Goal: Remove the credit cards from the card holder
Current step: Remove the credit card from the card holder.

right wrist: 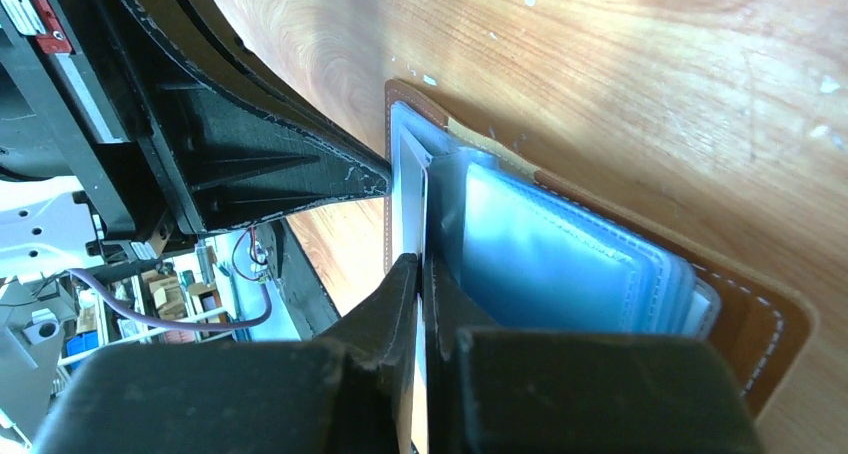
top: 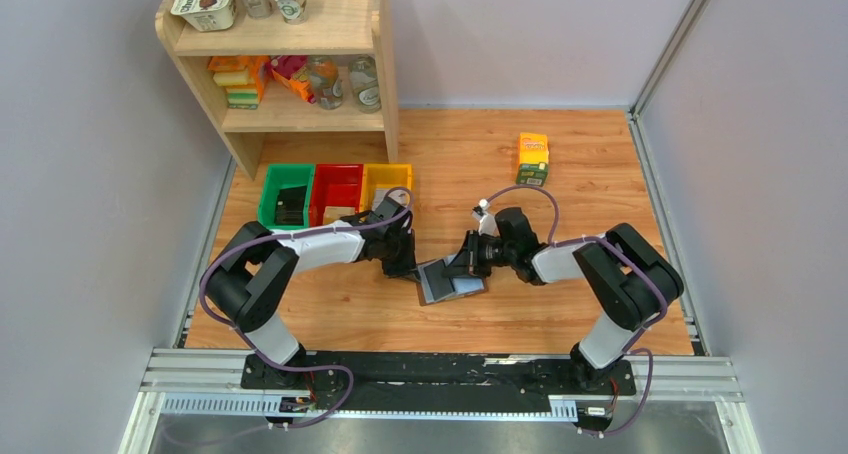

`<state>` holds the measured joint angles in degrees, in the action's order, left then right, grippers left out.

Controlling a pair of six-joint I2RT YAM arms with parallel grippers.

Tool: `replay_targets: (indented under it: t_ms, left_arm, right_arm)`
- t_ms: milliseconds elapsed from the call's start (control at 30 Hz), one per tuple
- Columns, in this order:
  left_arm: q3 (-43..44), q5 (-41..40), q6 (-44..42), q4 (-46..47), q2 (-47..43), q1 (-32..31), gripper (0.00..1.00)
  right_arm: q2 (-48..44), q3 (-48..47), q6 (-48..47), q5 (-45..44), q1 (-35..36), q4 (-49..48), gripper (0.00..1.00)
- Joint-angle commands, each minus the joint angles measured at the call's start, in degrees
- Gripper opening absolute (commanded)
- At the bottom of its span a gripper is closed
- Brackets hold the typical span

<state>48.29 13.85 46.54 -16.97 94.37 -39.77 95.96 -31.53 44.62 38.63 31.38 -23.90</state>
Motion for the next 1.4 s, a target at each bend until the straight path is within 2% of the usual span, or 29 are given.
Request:
replay_targets:
  t_ms: [0,300,467,567,633,833,1100,1200,1300,1367]
  left_arm:
    - [-0.74,-3.83,-2.16,-2.28,3.19,-0.49,0.0]
    - [-0.74,-3.65,-2.16,-2.1,3.54,-0.49,0.0]
    - [-0.83,-3.65,-2.16,-2.1,3.37,-0.49,0.0]
    - [-0.92,-3.65,-2.07,-2.1,3.28,-0.49,0.0]
    - [-0.92,-3.65,-2.16,-2.1,3.19,-0.49,0.0]
    - [-1.09,-3.56,-2.16,-2.01,3.02,-0.49,0.0]
    - [-0.75,-3.39,-2.34,-0.61,1.09,-0.49,0.0]
    - [0.92,-3.12,-2.77,-1.39,-0.85,-0.49,0.09]
    - [5.91,-4.52,-4.09,-5.6,-4.0,-0.49,0.28]
    - [9.43,-5.84,-4.79,-8.67,-6.29,-0.22,0.36]
  right_arm:
    - [-0.69,1.9,1.34,3.99,-1.93,-5.8,0.06]
    - [-0.6,3.93,4.77,7.86,-3.86,-12.39,0.13]
    - [-0.69,4.28,5.13,8.21,-4.39,-13.19,0.11]
    - [-1.04,5.16,4.86,8.13,-5.79,-12.75,0.06]
    - [-1.48,5.51,3.81,7.6,-7.11,-10.83,0.0]
    - [-5.51,5.69,-1.19,5.49,-10.54,-1.26,0.0]
    - [-18.24,3.58,-10.24,-2.58,-13.18,18.6,0.0]
    - [-26.77,2.18,-13.76,-8.11,-11.96,26.16,0.0]
    - [-34.15,0.33,-16.49,-14.97,-9.41,31.62,0.0]
    - [-38.72,-0.98,-18.68,-20.84,-6.78,34.08,0.0]
